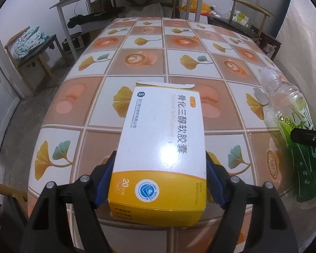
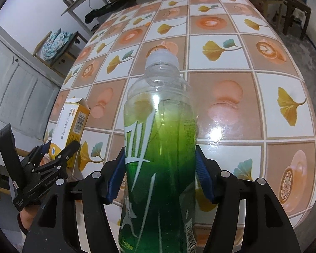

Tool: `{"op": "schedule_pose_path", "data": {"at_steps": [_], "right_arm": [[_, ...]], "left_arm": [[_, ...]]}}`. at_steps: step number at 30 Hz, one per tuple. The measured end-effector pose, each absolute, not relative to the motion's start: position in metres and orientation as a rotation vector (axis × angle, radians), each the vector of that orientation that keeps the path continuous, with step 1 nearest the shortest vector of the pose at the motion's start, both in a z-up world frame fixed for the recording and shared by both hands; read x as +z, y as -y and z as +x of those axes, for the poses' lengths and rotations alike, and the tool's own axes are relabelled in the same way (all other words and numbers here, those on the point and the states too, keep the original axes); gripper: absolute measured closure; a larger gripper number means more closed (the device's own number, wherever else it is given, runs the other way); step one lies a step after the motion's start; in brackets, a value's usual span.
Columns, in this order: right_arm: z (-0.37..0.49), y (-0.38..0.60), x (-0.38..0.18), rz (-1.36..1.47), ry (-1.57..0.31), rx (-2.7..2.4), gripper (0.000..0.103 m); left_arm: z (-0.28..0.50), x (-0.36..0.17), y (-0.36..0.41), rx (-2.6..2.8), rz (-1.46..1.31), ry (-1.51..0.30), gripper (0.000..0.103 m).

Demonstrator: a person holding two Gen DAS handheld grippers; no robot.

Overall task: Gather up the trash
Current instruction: 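Lift the green bottle and medicine box and carry them to the wastebasket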

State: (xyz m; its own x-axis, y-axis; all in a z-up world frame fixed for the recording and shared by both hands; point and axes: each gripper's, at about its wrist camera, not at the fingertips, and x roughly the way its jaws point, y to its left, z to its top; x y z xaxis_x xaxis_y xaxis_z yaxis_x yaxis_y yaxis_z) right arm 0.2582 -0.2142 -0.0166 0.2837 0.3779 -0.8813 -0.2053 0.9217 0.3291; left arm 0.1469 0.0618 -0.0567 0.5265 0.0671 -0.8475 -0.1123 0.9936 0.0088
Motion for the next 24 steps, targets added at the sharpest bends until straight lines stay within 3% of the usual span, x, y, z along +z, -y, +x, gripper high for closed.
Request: {"op": "schedule_pose_path", "data": {"at_steps": [13,17,24], "right_arm": [[0.2599,0.2117,-0.0195,0.13,-1.239,0.402,0.042],[0.2592,0.2109,-0.0183,0.13,-1.241,0.413,0.048],[0.2579,0.2185,-0.0175,0.157,-1.239,0.404,0.049]], "left_arm": [[0.1521,-0.0558,-0.0628,0.109,-0.045,-1.003,0.031],[0.1528,-0.0545,-0.0632,0.107,-0.048,-0.997,0.032],[0.15,-0.0499,-0.0606,0.097,-0.035,-0.97,0.032]]}}
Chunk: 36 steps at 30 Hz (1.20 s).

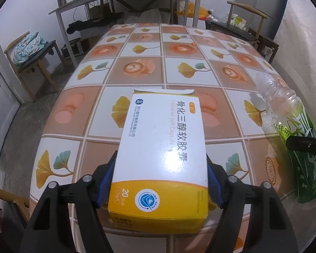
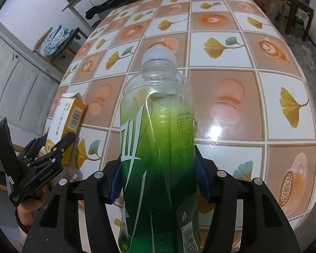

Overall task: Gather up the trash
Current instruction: 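Lift the green bottle and medicine box and carry them to the wastebasket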

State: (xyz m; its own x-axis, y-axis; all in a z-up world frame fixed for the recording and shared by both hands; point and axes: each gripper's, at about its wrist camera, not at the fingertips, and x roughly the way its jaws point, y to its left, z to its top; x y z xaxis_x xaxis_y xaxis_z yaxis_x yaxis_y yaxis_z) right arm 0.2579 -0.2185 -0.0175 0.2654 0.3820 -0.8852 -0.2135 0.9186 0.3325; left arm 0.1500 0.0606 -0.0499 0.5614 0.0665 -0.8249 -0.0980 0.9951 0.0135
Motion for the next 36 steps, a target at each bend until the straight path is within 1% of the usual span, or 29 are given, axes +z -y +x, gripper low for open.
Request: {"op": "schedule_pose_path", "data": {"at_steps": [18,28,36], "right_arm": [[0.245,0.257,0.003,0.266,-1.179,0.413,0.049],[0.228,0.302,0.019,0.364,-1.116,0.384,0.049],[0.205,0.361,0.034,0.452,-1.041,0.305,0.049]], "left_arm": [[0.138,-0.016,-0.048,0.072,-0.043,-0.881,0.032],[0.132,0.01,-0.017,0.012,-0.027,-0.833,0.032],[0.133,0.029,0.019,-0.08,-0.016,-0.805,0.032]]}}
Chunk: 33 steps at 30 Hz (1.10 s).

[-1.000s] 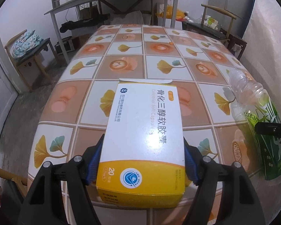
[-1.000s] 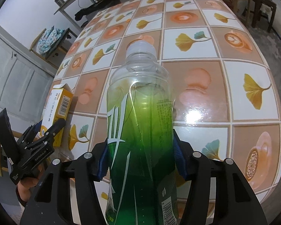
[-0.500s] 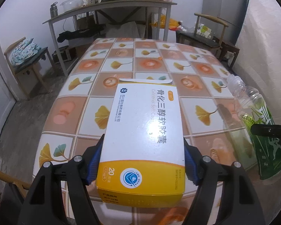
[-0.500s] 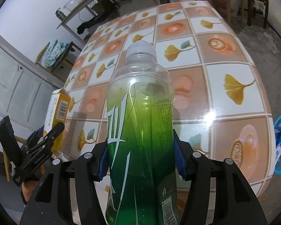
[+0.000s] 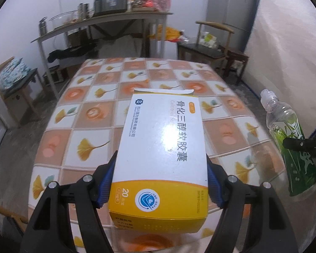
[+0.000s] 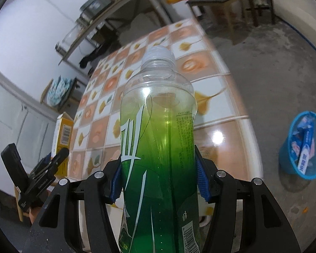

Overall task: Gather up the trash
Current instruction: 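Lift the green bottle and medicine box and carry them to the wastebasket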

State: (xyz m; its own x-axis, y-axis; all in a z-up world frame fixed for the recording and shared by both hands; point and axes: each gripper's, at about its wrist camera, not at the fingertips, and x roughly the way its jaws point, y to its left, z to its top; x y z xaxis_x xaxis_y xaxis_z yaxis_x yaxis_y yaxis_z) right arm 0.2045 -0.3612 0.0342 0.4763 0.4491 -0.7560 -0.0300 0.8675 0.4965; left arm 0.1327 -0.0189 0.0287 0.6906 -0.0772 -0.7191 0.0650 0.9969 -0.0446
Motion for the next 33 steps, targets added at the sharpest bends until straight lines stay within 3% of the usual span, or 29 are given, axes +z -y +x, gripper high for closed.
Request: {"op": "schedule_pose_path", "data": {"at_steps": [9,17,33], "right_arm": [[0.133,0.487,0.066,0.559,-0.88,0.005,0.049],[0.066,0.577,0.036,0.691,-0.854,-0.242,0.049],[0.033,0.641,-0.086,0.916,-1.018,-0.357,0.049]], "left_arm": [[0.147,0.065,0.108,-0.357,-0.006,-0.756,0.032],[0.16,0.066,0.227,-0.658,-0.01,-0.837,0.032],[0.194,-0.052,0.464,-0.852,0.029,-1.247,0.032]]}}
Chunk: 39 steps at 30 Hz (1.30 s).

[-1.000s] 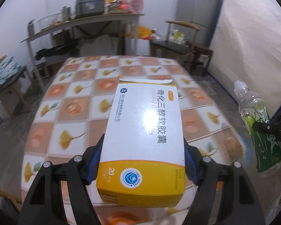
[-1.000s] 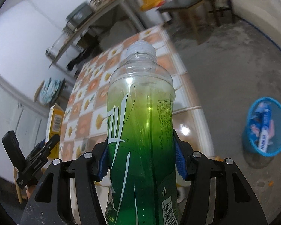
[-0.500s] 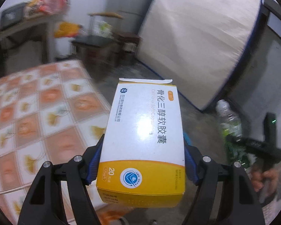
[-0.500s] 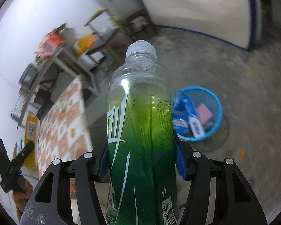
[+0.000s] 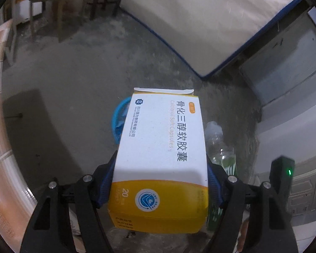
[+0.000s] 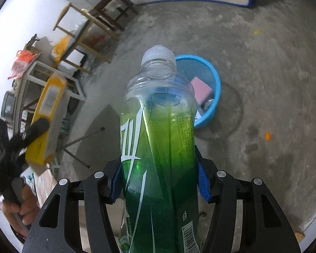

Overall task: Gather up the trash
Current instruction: 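Lift the green bottle and medicine box and carry them to the wastebasket, then open both tools over the blue wastebasket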

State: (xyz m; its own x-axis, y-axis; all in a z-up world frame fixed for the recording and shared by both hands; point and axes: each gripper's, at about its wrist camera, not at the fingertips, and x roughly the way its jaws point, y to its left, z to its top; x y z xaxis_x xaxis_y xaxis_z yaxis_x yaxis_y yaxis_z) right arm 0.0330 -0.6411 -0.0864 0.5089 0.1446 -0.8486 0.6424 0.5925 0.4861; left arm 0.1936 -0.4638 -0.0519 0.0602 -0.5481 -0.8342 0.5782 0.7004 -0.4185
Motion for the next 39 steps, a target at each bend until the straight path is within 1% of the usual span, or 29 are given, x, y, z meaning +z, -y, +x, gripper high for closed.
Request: {"op": "schedule_pose_path", "data": {"at_steps": [3,4,5,6,9,12,14,21,25,28,29,30,31,32,36,39], "right_arm": [[0.031,0.65,-0.091,0.938,-1.019,-0.381,0.049],[0.03,0.652,-0.091,0.944,-1.02,-0.389,0.049],[0.029,0.654,-0.094,0.951,-1.022,-0.398,0.049],[0.028,0.656,-0.097,0.956,-1.024,-0.406,0.049],[0.023,0.659,-0.105,0.965,-1.04,-0.427,0.049],[0.022,0.662,-0.111,0.971,-1.056,-0.443,0.049],[0.021,0.664,-0.116,0.972,-1.065,-0.455,0.049],[0.04,0.664,-0.128,0.941,-1.077,-0.447,0.049],[0.079,0.668,-0.138,0.833,-1.114,-0.435,0.049],[0.113,0.679,-0.144,0.739,-1.106,-0.439,0.048],[0.126,0.685,-0.149,0.701,-1.101,-0.449,0.046],[0.133,0.688,-0.153,0.679,-1.101,-0.457,0.041],[0.144,0.693,-0.161,0.637,-1.107,-0.473,0.028],[0.151,0.697,-0.171,0.605,-1.118,-0.483,0.026],[0.152,0.706,-0.206,0.577,-1.198,-0.538,0.026],[0.135,0.708,-0.21,0.642,-1.178,-0.543,0.027]], "left_arm": [[0.202,-0.066,0.502,-0.876,-0.007,-1.265,0.03],[0.206,-0.073,0.512,-0.887,-0.03,-1.27,0.018],[0.209,-0.078,0.518,-0.882,-0.046,-1.266,0.01],[0.212,-0.083,0.521,-0.865,-0.07,-1.256,0.009],[0.221,-0.095,0.515,-0.863,-0.164,-1.28,0.009],[0.223,-0.09,0.499,-0.873,-0.207,-1.261,0.009],[0.222,-0.08,0.486,-0.888,-0.211,-1.221,0.009],[0.209,-0.016,0.418,-0.911,-0.22,-1.064,0.009],[0.186,0.014,0.373,-0.894,-0.127,-0.993,0.009],[0.163,0.029,0.333,-0.902,-0.1,-0.966,0.009],[0.154,0.032,0.321,-0.906,-0.092,-0.953,0.009],[0.15,0.035,0.31,-0.906,-0.088,-0.945,0.009],[0.143,0.036,0.295,-0.901,-0.083,-0.932,0.009],[0.138,0.038,0.285,-0.895,-0.08,-0.925,0.009],[0.113,0.034,0.226,-0.855,-0.118,-0.925,0.009],[0.101,0.027,0.198,-0.816,-0.121,-0.923,0.009]]}}
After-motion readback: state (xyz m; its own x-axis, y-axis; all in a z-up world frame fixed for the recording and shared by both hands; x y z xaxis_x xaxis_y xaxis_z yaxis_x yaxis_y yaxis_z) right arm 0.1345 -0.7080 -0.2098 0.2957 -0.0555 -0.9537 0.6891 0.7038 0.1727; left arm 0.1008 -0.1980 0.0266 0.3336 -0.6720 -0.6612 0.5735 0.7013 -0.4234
